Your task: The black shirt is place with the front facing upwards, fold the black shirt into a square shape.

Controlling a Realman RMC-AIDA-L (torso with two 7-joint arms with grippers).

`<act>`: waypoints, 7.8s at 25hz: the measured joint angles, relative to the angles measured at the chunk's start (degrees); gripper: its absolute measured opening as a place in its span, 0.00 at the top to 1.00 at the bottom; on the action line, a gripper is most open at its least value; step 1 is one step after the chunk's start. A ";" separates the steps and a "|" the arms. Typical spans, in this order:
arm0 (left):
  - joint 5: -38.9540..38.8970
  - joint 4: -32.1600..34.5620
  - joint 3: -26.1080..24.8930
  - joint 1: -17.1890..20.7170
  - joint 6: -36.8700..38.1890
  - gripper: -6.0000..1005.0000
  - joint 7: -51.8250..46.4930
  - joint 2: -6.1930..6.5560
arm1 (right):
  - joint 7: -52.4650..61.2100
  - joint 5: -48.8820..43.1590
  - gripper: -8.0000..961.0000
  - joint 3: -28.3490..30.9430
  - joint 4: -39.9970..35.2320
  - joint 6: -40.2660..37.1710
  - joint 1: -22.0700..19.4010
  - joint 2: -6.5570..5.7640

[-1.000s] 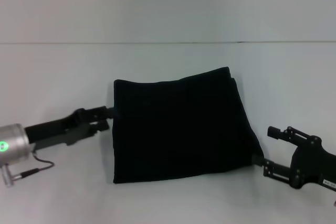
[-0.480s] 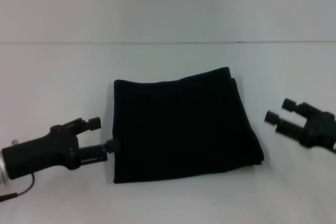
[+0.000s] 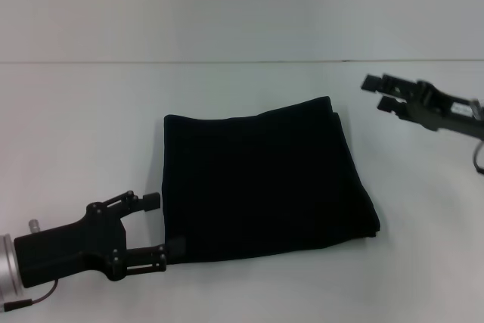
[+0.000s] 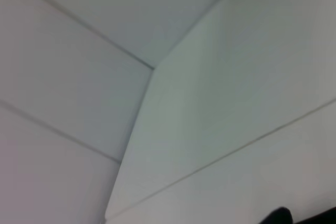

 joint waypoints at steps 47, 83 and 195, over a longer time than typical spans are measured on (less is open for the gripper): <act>-0.25 3.14 -2.88 2.30 7.33 0.07 1.27 0.57 | 11.97 2.10 0.19 -5.74 7.92 22.47 7.70 4.92; -0.35 3.00 -3.03 2.30 6.71 0.07 1.59 0.65 | 4.18 9.49 0.93 -6.90 8.82 22.68 7.80 5.15; -0.34 -3.17 -13.42 0.81 0.94 0.07 -1.98 0.54 | -24.03 30.62 0.54 -14.43 3.18 13.74 -4.23 2.48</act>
